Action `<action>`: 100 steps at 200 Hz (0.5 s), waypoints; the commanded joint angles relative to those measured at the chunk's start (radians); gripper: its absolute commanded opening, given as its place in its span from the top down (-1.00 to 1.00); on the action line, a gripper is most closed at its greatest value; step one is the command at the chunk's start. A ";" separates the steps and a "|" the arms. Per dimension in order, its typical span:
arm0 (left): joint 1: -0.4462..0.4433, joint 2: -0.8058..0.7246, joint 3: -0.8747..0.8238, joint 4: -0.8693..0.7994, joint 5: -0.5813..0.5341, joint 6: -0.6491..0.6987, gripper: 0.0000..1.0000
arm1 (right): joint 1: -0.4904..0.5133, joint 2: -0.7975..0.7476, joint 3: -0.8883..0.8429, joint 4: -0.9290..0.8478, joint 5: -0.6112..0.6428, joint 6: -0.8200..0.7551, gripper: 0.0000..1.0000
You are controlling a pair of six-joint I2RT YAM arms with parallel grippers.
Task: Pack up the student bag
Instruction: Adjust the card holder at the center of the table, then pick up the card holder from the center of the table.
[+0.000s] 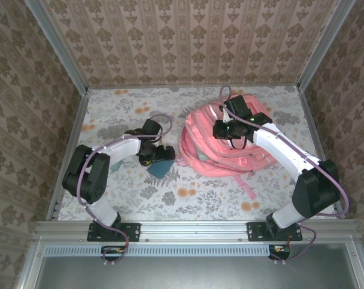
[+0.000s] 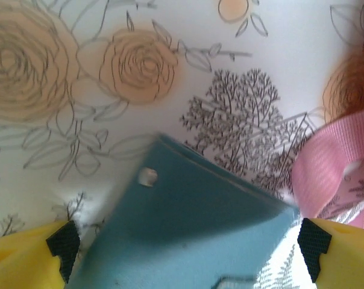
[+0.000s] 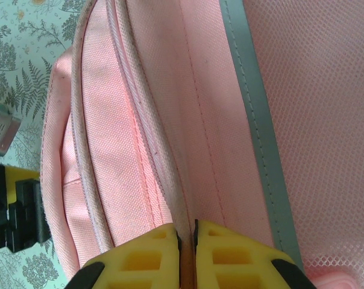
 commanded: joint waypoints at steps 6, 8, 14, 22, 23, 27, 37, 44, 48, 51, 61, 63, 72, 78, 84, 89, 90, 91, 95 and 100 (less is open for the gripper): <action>-0.025 -0.035 -0.021 -0.023 0.004 -0.012 -0.94 | 0.008 0.006 0.031 0.020 -0.037 0.024 0.76; -0.027 -0.034 -0.021 -0.026 0.001 -0.011 -0.95 | 0.008 0.007 0.031 0.020 -0.037 0.023 0.76; -0.037 -0.030 -0.018 -0.034 -0.014 -0.008 -0.95 | 0.008 0.008 0.032 0.020 -0.039 0.025 0.76; -0.050 -0.023 -0.013 -0.042 -0.036 -0.003 -0.96 | 0.008 0.008 0.032 0.020 -0.040 0.028 0.76; -0.052 -0.022 -0.012 -0.044 -0.039 -0.002 -0.96 | 0.008 0.008 0.032 0.020 -0.040 0.027 0.76; -0.060 -0.016 -0.006 -0.051 -0.051 -0.001 -0.96 | 0.008 0.008 0.032 0.021 -0.041 0.027 0.76; -0.084 -0.001 0.012 -0.074 -0.096 0.004 -0.96 | 0.008 0.009 0.031 0.020 -0.040 0.028 0.76; -0.102 0.013 0.027 -0.094 -0.130 0.007 -0.98 | 0.009 0.008 0.032 0.019 -0.041 0.029 0.76; -0.111 0.019 0.037 -0.107 -0.152 0.007 -0.99 | 0.009 0.007 0.031 0.018 -0.041 0.028 0.76; -0.118 0.027 0.043 -0.116 -0.166 0.006 -0.99 | 0.008 0.007 0.032 0.017 -0.041 0.028 0.76; -0.135 0.050 0.064 -0.148 -0.204 -0.001 -0.99 | 0.009 0.003 0.029 0.017 -0.038 0.028 0.76; -0.138 0.054 0.067 -0.152 -0.211 -0.002 -0.99 | 0.009 0.002 0.029 0.017 -0.038 0.028 0.76; -0.155 0.071 0.080 -0.168 -0.239 -0.006 -0.99 | 0.008 -0.001 0.026 0.016 -0.038 0.028 0.75; -0.166 0.081 0.087 -0.176 -0.257 -0.009 -0.99 | 0.008 -0.002 0.025 0.016 -0.036 0.028 0.75; -0.177 0.092 0.093 -0.186 -0.272 -0.012 -0.99 | 0.008 -0.003 0.024 0.014 -0.034 0.028 0.75; -0.185 0.101 0.097 -0.194 -0.285 -0.015 -0.99 | 0.008 -0.006 0.025 0.013 -0.034 0.028 0.75; -0.186 0.103 0.099 -0.196 -0.288 -0.016 -0.99 | 0.008 -0.006 0.024 0.014 -0.034 0.029 0.75; -0.187 0.104 0.099 -0.197 -0.291 -0.017 -0.99 | 0.009 -0.006 0.024 0.014 -0.034 0.029 0.75; -0.193 0.111 0.103 -0.202 -0.299 -0.019 -0.98 | 0.008 -0.007 0.023 0.014 -0.034 0.029 0.75; -0.199 0.118 0.106 -0.208 -0.311 -0.023 -0.97 | 0.008 -0.009 0.022 0.014 -0.033 0.029 0.75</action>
